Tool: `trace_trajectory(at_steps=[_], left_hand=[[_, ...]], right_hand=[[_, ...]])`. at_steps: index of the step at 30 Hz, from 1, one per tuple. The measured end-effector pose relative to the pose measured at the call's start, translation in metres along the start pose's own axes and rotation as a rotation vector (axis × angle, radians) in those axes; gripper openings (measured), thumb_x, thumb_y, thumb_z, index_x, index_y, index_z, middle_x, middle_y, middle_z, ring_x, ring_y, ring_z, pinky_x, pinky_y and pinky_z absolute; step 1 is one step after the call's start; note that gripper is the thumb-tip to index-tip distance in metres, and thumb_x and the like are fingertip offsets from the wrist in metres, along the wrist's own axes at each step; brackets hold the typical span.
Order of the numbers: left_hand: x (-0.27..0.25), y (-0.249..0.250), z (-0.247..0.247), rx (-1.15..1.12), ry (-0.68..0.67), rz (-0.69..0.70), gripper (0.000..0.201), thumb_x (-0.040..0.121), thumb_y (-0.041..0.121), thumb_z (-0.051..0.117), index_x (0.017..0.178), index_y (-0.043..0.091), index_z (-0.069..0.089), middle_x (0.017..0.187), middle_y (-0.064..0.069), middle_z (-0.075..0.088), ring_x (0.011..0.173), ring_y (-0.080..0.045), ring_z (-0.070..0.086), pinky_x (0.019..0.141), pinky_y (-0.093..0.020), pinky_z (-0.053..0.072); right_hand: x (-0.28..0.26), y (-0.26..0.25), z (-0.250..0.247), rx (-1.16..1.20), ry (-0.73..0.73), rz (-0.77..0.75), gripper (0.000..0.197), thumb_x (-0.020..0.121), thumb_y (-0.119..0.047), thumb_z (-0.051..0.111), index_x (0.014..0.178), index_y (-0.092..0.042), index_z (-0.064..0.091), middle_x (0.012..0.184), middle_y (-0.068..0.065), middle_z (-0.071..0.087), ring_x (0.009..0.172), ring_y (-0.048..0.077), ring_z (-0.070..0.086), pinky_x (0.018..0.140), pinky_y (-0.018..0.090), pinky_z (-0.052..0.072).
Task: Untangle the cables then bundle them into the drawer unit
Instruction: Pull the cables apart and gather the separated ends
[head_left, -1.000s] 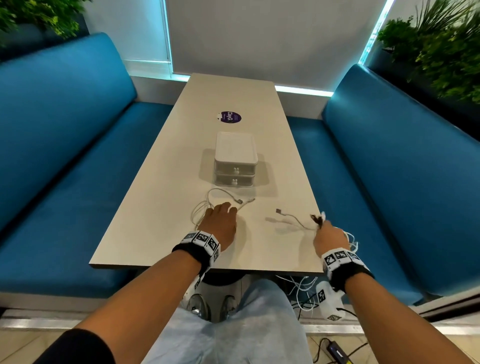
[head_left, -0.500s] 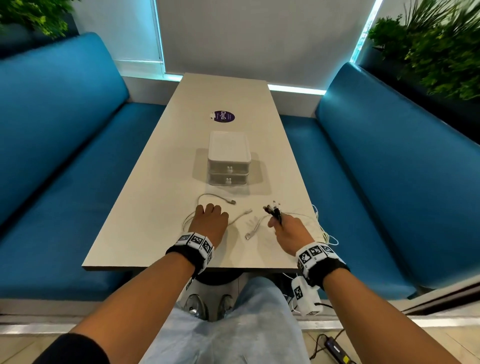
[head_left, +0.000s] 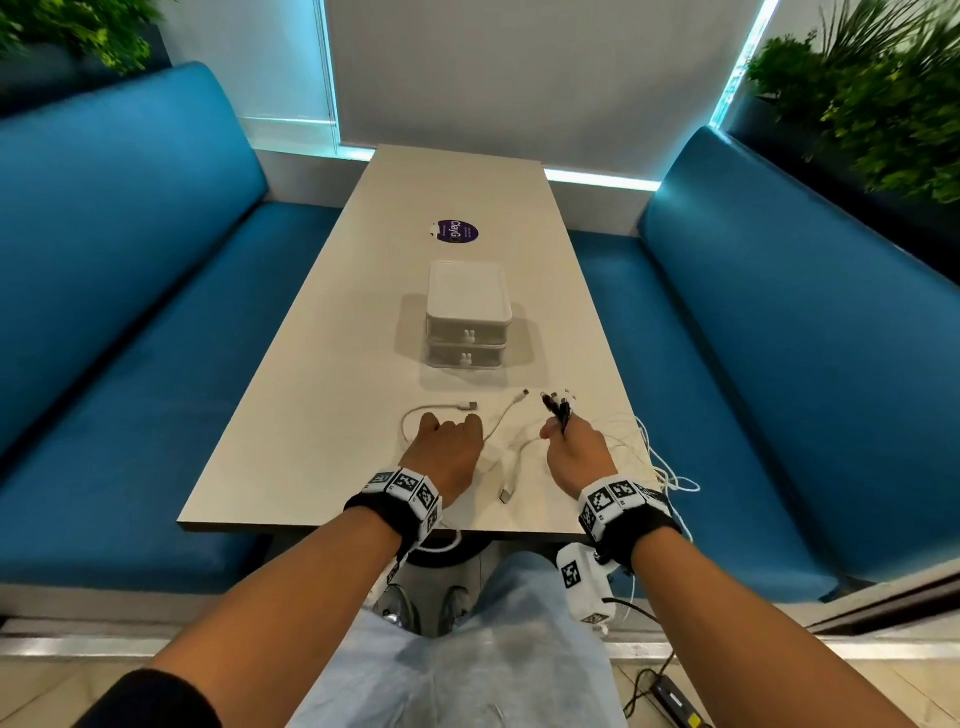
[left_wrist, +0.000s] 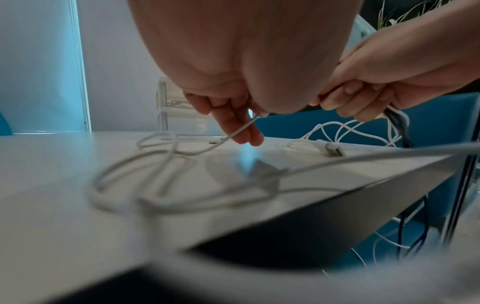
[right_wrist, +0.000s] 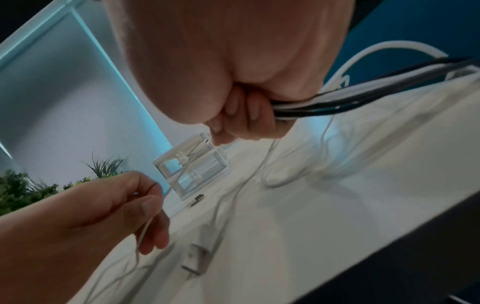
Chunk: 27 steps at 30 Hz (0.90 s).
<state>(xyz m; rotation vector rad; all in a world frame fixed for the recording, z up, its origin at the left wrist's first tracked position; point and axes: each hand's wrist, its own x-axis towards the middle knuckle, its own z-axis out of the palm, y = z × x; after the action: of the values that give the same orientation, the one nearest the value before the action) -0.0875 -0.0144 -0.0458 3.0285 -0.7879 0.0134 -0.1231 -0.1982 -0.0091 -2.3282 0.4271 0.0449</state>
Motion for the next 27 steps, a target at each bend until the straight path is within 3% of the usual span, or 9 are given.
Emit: trace_trajectory(at_steps=[6,8,11,14,16,20,23,27], left_hand=[[0.002,0.015,-0.003,-0.123,0.025,0.089,0.023,0.087,-0.001,0.044,0.107,0.011,0.043,0.089,-0.004,0.068,0.081,-0.028,0.062,0.094,-0.042,0.032],[0.002,0.018,-0.005,-0.137,0.008,0.107,0.028,0.084,0.000,0.052,0.109,0.010,0.042,0.090,-0.005,0.068,0.081,-0.029,0.062,0.095,-0.042,0.034],[0.001,0.023,-0.004,-0.181,-0.021,0.123,0.039,0.078,0.003,0.065,0.106,0.012,0.039,0.090,-0.006,0.068,0.080,-0.031,0.061,0.087,-0.041,0.038],[-0.002,0.026,-0.002,-0.166,0.003,0.139,0.026,0.088,0.007,0.057,0.104,0.012,0.036,0.082,-0.006,0.069,0.071,-0.033,0.058,0.086,-0.044,0.041],[-0.001,0.018,-0.005,-0.116,0.017,0.145,0.011,0.101,0.017,0.044,0.109,0.010,0.042,0.084,-0.008,0.069,0.074,-0.035,0.059,0.092,-0.043,0.038],[-0.004,-0.015,-0.021,-0.025,-0.101,0.104,0.027,0.100,0.009,0.038,0.119,0.021,0.053,0.109,-0.007,0.067,0.095,-0.032,0.059,0.091,-0.036,0.034],[-0.007,-0.020,-0.025,-0.021,-0.138,0.099,0.030,0.099,0.011,0.037,0.121,0.024,0.054,0.112,-0.007,0.066,0.098,-0.032,0.058,0.083,-0.032,0.032],[-0.008,0.007,-0.027,0.135,-0.130,0.217,0.029,0.103,0.016,0.038,0.125,0.018,0.056,0.112,-0.013,0.066,0.101,-0.032,0.060,0.078,-0.032,0.029]], right_hand=[[0.002,-0.016,0.014,0.089,0.052,0.004,0.031,0.102,-0.023,0.037,0.110,-0.009,0.063,0.111,0.016,0.066,0.107,0.036,0.059,0.093,0.038,0.046],[0.004,-0.020,0.017,0.100,0.046,0.004,0.035,0.102,-0.030,0.039,0.112,-0.007,0.063,0.111,0.018,0.066,0.107,0.037,0.059,0.091,0.037,0.046],[0.006,-0.021,0.017,0.089,0.030,-0.028,0.034,0.099,-0.036,0.047,0.109,-0.008,0.064,0.105,0.015,0.068,0.103,0.035,0.060,0.083,0.033,0.044],[0.006,-0.019,0.017,-0.033,0.015,-0.089,0.029,0.100,-0.027,0.045,0.112,-0.007,0.062,0.104,0.017,0.068,0.100,0.036,0.061,0.083,0.037,0.048],[0.008,-0.016,0.015,-0.134,0.029,-0.091,0.031,0.102,-0.026,0.041,0.117,-0.003,0.056,0.108,0.022,0.066,0.100,0.040,0.061,0.084,0.040,0.049],[0.018,-0.001,-0.003,-0.205,0.083,0.052,0.032,0.103,-0.025,0.036,0.122,-0.002,0.049,0.114,0.026,0.062,0.102,0.043,0.060,0.081,0.041,0.048],[0.017,0.000,-0.005,-0.195,0.065,0.037,0.032,0.104,-0.025,0.033,0.121,-0.002,0.048,0.113,0.026,0.062,0.102,0.043,0.059,0.080,0.041,0.046],[0.011,-0.013,0.003,-0.080,0.006,-0.042,0.030,0.105,-0.024,0.033,0.118,-0.002,0.049,0.114,0.022,0.063,0.105,0.040,0.059,0.085,0.040,0.047]])
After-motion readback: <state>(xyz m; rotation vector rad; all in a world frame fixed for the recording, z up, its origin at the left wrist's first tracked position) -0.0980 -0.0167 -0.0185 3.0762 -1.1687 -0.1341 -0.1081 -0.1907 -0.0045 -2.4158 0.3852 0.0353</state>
